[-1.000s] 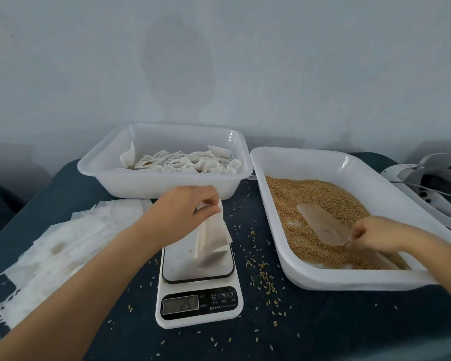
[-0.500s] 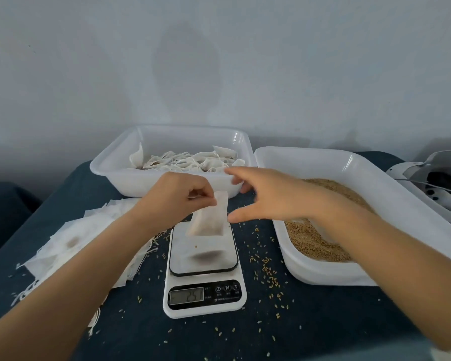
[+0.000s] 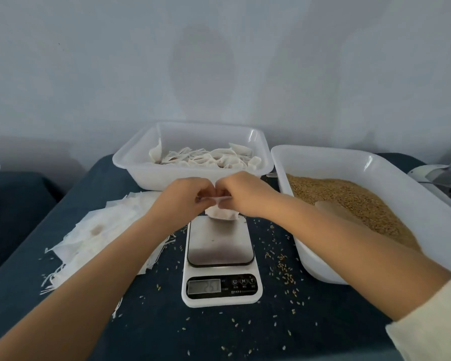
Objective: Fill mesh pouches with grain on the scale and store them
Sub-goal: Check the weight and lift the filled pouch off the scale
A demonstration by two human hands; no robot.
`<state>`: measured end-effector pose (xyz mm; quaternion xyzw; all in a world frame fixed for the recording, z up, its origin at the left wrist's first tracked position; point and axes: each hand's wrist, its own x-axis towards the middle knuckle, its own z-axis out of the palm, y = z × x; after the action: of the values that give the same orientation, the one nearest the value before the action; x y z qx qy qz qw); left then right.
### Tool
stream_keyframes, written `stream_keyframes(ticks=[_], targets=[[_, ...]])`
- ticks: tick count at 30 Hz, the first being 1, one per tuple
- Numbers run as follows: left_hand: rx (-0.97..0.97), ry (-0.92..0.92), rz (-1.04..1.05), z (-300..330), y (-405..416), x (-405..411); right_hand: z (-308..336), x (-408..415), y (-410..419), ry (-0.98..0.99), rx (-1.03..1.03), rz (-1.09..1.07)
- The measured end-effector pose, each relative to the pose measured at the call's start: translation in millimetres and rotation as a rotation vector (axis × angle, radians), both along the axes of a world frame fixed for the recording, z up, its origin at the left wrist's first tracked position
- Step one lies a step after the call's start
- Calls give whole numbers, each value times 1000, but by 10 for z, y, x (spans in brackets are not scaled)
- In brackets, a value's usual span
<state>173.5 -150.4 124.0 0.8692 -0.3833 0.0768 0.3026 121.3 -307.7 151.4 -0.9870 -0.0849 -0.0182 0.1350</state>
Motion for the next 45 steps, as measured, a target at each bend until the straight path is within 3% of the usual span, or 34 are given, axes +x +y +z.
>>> stream_keyframes(ticks=[9,15,22,26,34,42,45], targets=[[1,30,-128,-278,150,-301,-199,-289,70,164,-58,72],[-18,93,-109,-386,203,-394,-182,-429,75,206,-35,73],[-289,108,12,-379,353,-468,-70,-575,-161,3,268,-57],[-332,113,53,-420,384,-506,-86,-589,-267,-112,361,-144],[-380,145,74,-506,312,-542,-167,-607,-289,-155,405,-210],[-354,159,38,-536,290,-557,-228,-625,-280,-101,322,-203],[-349,149,42,-555,299,-557,-225,-660,-157,-54,249,-103]])
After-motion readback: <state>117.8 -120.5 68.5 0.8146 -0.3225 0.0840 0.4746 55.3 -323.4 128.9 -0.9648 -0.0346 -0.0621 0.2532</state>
